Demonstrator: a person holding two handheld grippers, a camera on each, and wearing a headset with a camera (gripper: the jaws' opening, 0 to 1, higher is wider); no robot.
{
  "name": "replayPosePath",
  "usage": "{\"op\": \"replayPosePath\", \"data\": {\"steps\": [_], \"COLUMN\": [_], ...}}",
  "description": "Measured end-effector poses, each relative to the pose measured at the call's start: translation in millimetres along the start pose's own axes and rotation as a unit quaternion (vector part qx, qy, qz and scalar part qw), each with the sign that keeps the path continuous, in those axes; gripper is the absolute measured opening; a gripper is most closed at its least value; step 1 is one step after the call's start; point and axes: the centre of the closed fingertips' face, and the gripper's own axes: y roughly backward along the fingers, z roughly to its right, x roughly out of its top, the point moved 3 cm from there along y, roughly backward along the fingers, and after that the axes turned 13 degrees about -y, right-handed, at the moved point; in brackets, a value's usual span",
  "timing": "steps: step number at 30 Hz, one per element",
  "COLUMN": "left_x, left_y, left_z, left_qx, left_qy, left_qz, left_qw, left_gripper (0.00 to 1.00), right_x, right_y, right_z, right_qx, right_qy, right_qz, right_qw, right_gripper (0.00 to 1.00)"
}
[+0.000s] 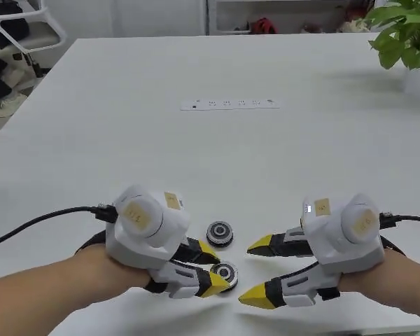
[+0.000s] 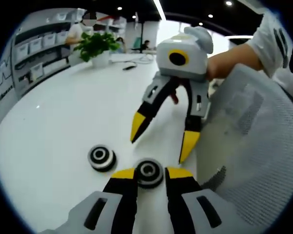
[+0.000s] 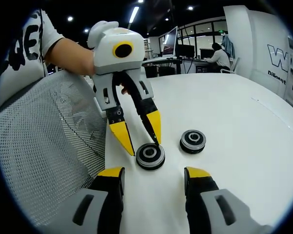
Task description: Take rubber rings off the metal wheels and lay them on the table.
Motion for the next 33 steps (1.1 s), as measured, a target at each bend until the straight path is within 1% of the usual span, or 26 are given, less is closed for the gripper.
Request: {"op": "replayPosePath", "data": {"steps": [3,4,5,10,12,15,18,24,30,33], "left_x": [-1.2,-0.5,-2.0,-2.7,-2.7,-3.3,-3.2,-3.3,-3.6,-4.1], "left_y": [-2.7,-4.2,-5.1,-4.3,-4.4,-4.4,-4.1,-4.0,-4.2,-4.6], "left_z": [2.2,2.0,2.7,-1.1,-0.2,-0.6,-0.7,-0.6,-1.5,-2.3], "left_qx": [0.000,0.003,0.003,0.024,0.028,0.033,0.037,0.040,0.043,0.044], "left_qy": [-0.007,-0.016,-0.014,-0.030,-0.040,-0.046,-0.043,-0.051,-0.048,-0.048], "left_qz": [-0.005,-0.002,-0.008,-0.010,-0.009,-0.006,-0.005,-0.004,0.001,0.002], "left_qw": [1.0000,0.9999,0.9999,0.9992,0.9988,0.9984,0.9984,0.9979,0.9979,0.9979], "left_gripper": [0.21,0.21,0.19,0.14,0.14,0.14,0.14,0.14,0.14,0.14], "right_x": [-0.2,-0.6,-0.8,-1.0,0.1,1.5,1.5,0.8,1.4,1.0], "right_y": [0.1,0.1,0.1,-0.8,-1.0,-1.9,-3.1,-7.2,-10.8,-14.1], "right_z": [0.2,0.4,0.3,0.6,0.5,0.5,-0.4,-1.0,0.1,-0.6], "right_qx": [-0.001,-0.001,-0.001,0.000,0.001,0.003,0.005,0.011,0.015,0.021], "right_qy": [-0.001,-0.001,-0.001,-0.003,-0.004,-0.004,-0.001,-0.002,0.002,0.005], "right_qz": [0.001,0.000,0.000,0.000,0.002,0.003,0.001,-0.003,-0.006,-0.012], "right_qw": [1.0000,1.0000,1.0000,1.0000,1.0000,1.0000,1.0000,0.9999,0.9999,0.9997], "right_gripper": [0.46,0.46,0.46,0.46,0.46,0.45,0.44,0.41,0.37,0.35]}}
